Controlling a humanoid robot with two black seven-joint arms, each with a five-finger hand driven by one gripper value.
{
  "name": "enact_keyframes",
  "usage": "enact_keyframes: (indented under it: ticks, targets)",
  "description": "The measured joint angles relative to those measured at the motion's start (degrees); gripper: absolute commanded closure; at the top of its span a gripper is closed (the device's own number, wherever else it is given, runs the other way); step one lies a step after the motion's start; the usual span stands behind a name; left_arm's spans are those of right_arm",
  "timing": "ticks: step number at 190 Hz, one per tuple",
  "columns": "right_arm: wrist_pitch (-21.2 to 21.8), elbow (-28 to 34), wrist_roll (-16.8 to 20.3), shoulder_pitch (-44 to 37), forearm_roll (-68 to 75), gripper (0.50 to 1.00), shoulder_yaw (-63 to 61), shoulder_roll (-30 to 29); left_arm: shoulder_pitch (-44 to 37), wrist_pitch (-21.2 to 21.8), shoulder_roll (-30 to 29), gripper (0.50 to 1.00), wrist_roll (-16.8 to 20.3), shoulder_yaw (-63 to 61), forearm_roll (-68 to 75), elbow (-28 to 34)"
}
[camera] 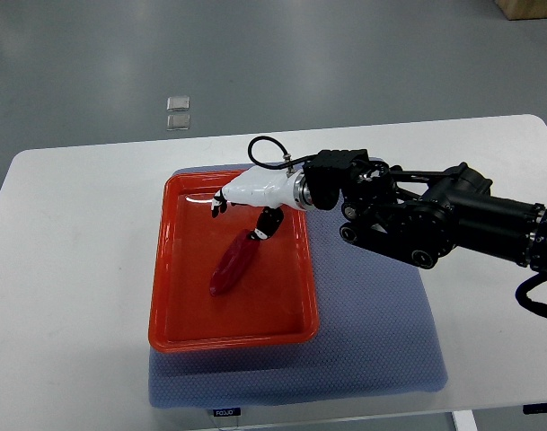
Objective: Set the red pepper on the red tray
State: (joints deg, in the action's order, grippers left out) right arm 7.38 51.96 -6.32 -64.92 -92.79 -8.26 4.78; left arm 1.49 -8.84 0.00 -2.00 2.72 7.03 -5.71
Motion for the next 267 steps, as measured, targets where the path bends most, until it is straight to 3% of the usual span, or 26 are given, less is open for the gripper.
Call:
enact_keyframes:
  ticks: [60,123,154,184,213,267]
  targets:
    - [2.0,-1.0,0.4,3.4,12.8,0.726,-17.4,8.4,0.0,0.0,0.0,0.500,0.0,0.0,0.0,0.0]
    - [0.0,-16.0,0.7,12.6,34.3,0.726,-39.2,6.2,0.0,0.0,0.0,0.500,0.0,0.0,0.0,0.0]
    - [0.0,-19.1,0.7,14.4,53.9,0.711,-40.9,6.0,0.0,0.0,0.0,0.500,0.0,0.0,0.0,0.0]
    - [0.1,-20.9,0.5,15.9,67.3,0.666,-40.9,6.3,0.0,0.0,0.0,0.500,0.0,0.0,0.0,0.0]
    - [0.0,-21.4,0.4,16.8,70.7,0.597,-40.9,6.1,0.0,0.0,0.0,0.500,0.0,0.0,0.0,0.0]
    - [-0.4,-21.5,-0.2,18.1,70.9,0.583,-41.3,5.7,0.0,0.0,0.0,0.500,0.0,0.0,0.0,0.0]
